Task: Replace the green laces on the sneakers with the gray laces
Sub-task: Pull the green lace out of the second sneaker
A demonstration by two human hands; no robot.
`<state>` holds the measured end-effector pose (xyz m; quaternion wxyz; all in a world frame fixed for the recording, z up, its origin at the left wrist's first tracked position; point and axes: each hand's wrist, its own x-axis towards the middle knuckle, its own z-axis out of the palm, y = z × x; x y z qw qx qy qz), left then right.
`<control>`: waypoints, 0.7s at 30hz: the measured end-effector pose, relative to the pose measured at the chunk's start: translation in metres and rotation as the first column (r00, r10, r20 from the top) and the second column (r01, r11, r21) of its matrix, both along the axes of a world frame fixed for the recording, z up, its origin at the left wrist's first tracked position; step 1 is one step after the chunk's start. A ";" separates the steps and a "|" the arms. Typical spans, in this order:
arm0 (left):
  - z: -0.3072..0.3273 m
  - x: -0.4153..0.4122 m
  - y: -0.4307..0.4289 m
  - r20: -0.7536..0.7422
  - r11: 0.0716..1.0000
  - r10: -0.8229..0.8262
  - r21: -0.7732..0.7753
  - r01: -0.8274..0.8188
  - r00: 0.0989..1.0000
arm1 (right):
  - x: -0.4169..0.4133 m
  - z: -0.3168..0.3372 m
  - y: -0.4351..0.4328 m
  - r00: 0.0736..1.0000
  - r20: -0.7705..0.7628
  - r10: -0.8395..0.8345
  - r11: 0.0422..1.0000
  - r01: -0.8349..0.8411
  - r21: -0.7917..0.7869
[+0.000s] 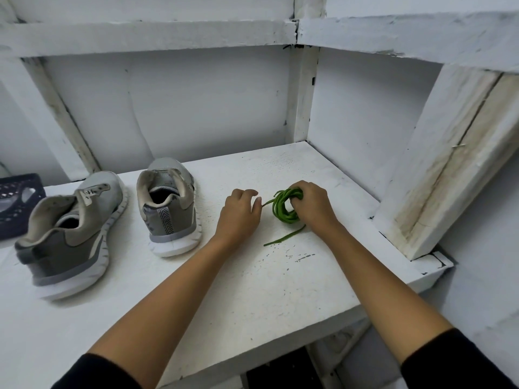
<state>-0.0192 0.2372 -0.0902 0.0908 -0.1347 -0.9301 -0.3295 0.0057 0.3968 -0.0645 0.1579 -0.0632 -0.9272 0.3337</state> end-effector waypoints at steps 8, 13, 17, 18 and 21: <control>0.007 0.030 -0.007 -0.042 1.000 -0.024 0.009 0.024 0.999 | 0.043 0.019 -0.005 0.999 -0.043 -0.012 0.994 0.007 -0.110; 0.011 0.064 -0.016 -0.157 0.989 -0.148 -0.050 0.142 0.977 | 0.087 0.024 -0.016 0.995 -0.060 -0.078 0.991 0.071 -0.115; 0.009 0.099 -0.027 -0.172 0.971 -0.233 -0.090 0.220 0.957 | 0.128 0.025 -0.027 0.989 -0.051 -0.142 0.983 0.134 -0.125; 0.007 0.113 -0.032 -0.165 0.966 -0.251 -0.102 0.237 0.954 | 0.143 0.025 -0.033 0.987 -0.048 -0.156 0.982 0.150 -0.119; 0.001 0.147 -0.040 -0.150 0.953 -0.295 -0.119 0.279 0.943 | 0.181 0.023 -0.045 0.979 -0.047 -0.198 0.974 0.191 -0.124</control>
